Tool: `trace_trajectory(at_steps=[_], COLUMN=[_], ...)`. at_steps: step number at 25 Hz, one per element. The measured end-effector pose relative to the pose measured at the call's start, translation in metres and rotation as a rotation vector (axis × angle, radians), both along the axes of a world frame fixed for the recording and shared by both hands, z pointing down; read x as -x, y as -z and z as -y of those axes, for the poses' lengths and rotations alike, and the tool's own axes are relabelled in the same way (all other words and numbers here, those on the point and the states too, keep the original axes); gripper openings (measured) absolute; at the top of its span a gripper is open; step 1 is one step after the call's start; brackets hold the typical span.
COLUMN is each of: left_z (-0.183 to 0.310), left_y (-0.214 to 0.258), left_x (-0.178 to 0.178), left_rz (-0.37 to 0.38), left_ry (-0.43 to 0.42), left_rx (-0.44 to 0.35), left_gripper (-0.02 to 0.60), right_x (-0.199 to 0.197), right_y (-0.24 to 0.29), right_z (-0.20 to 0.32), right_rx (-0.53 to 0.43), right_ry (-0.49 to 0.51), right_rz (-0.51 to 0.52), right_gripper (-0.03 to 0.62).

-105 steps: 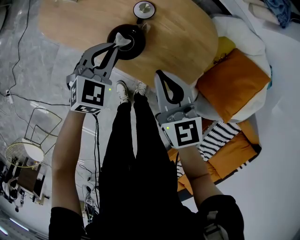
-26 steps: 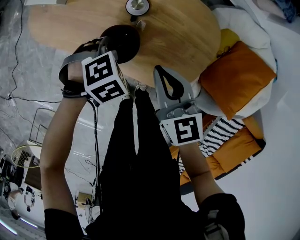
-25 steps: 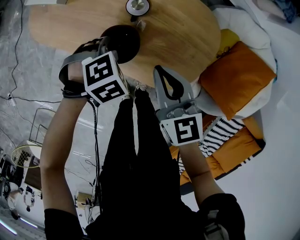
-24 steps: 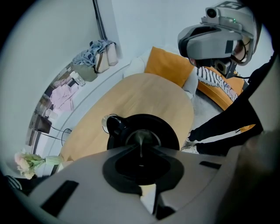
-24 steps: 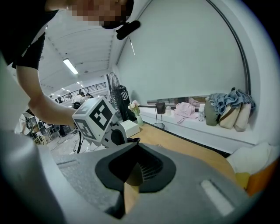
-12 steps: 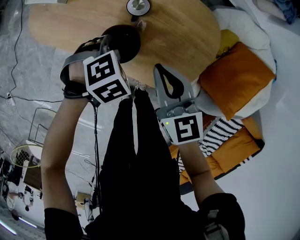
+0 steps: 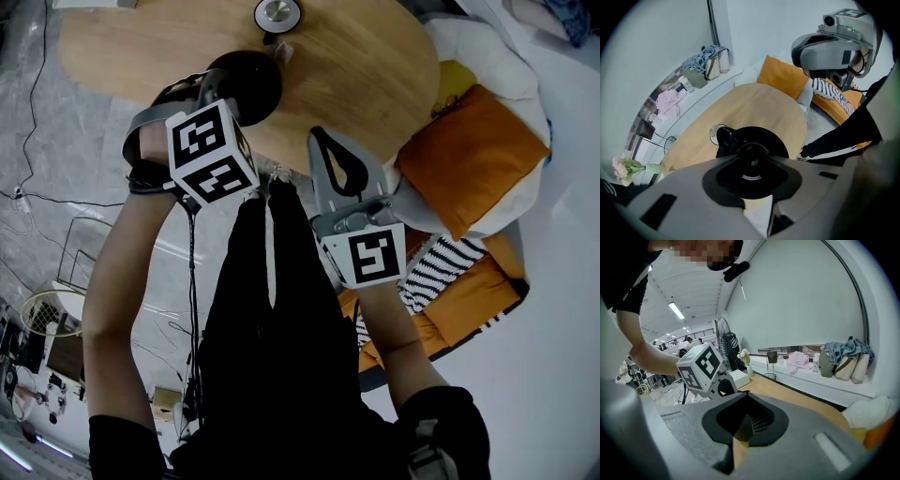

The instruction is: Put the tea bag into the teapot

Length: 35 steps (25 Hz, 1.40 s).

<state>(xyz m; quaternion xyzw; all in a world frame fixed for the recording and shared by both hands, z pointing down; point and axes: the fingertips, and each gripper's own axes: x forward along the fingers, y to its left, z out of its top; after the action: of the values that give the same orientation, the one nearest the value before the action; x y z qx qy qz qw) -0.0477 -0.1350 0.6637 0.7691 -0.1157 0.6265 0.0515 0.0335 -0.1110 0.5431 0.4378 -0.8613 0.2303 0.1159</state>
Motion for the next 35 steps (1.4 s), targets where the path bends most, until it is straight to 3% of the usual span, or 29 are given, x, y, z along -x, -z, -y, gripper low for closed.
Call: trace_trajectory(at_steps=[6, 11, 15, 23, 28, 35], left_z=[0.0, 0.008, 0.003, -0.017, -0.027, -0.028], left_y=[0.002, 0.011, 0.017, 0.044, 0.087, 0.175], left_x=[-0.001, 0.008, 0.017, 0.015, 0.012, 0.009], left_rz=[-0.061, -0.074, -0.119, -0.295, -0.378, -0.521], left_ry=[0.04, 0.072, 0.116, 0.219, 0.295, 0.382], left_rx=[0.021, -0.037, -0.025, 0.04, -0.027, -0.191], left_gripper=[0.097, 0.063, 0.055, 0.021, 0.008, 0.008], right_x=[0.0, 0.002, 0.004, 0.005, 0.004, -0.003], right_y=[0.0, 0.012, 0.031, 0.074, 0.118, 0.165], right_z=[-0.009, -0.014, -0.018, -0.036, -0.053, -0.089], right_rx=[-0.005, -0.027, -0.057, -0.123, -0.172, -0.146], right_ry=[0.028, 0.01, -0.008, -0.013, -0.004, 0.008], right_rz=[-0.042, -0.037, -0.035, -0.044, -0.056, -0.124], right_gripper=[0.005, 0.005, 0.005, 0.005, 0.005, 0.005])
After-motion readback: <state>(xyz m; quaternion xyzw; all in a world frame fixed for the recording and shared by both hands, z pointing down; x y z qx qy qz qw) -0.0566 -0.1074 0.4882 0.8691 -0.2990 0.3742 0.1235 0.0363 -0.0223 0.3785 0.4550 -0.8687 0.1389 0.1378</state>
